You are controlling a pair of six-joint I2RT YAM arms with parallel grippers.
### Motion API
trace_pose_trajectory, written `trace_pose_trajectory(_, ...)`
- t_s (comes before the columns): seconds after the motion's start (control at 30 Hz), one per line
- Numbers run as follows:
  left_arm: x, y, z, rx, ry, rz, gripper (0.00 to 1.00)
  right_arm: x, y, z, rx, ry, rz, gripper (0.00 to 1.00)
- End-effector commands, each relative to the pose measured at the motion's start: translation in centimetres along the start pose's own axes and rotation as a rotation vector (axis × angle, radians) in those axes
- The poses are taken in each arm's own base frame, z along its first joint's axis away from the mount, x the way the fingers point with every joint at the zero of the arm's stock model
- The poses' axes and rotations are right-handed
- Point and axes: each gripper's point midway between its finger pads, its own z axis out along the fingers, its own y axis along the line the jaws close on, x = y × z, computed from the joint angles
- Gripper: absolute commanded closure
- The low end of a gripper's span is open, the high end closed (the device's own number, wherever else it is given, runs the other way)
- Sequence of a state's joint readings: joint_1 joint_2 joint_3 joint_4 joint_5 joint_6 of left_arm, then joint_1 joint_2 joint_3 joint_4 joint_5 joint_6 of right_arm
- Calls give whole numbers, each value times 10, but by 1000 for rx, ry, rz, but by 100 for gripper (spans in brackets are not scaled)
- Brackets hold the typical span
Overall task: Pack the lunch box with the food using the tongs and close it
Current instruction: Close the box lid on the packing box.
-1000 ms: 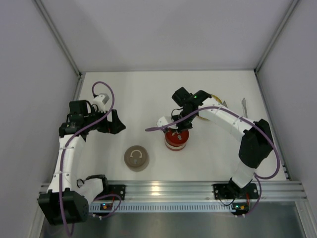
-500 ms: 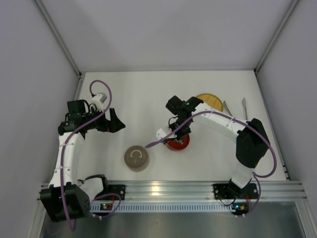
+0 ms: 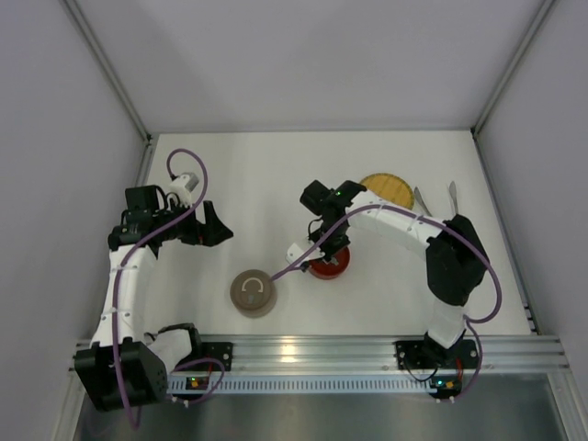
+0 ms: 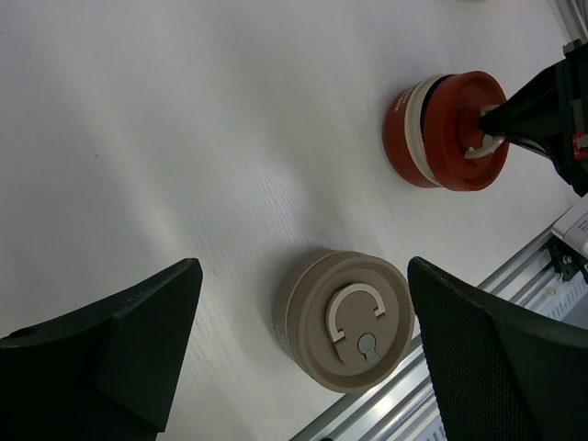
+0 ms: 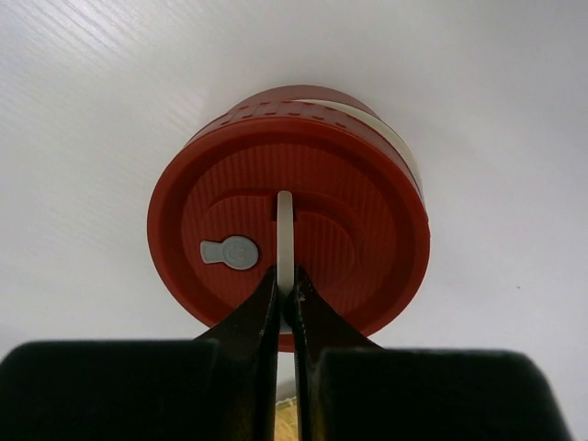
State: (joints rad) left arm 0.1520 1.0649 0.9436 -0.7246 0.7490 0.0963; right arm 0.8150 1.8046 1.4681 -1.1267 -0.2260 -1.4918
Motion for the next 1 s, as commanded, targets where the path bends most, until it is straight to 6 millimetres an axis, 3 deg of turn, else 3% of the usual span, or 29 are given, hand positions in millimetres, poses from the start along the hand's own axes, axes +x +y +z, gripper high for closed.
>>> trace_pose_trajectory(0.0, -10, -5, 0, 33, -45, 39, 2, -10, -11, -5, 7, -8, -64, 100)
trace_pose_trajectory(0.57, -8, -3, -3, 15, -44, 56, 2, -14, -22, 3, 10, -33, -62, 100)
trace_pose_trajectory(0.97, -8, -4, -2, 23, -44, 51, 2, -29, -29, -23, 144, -89, -29, 100)
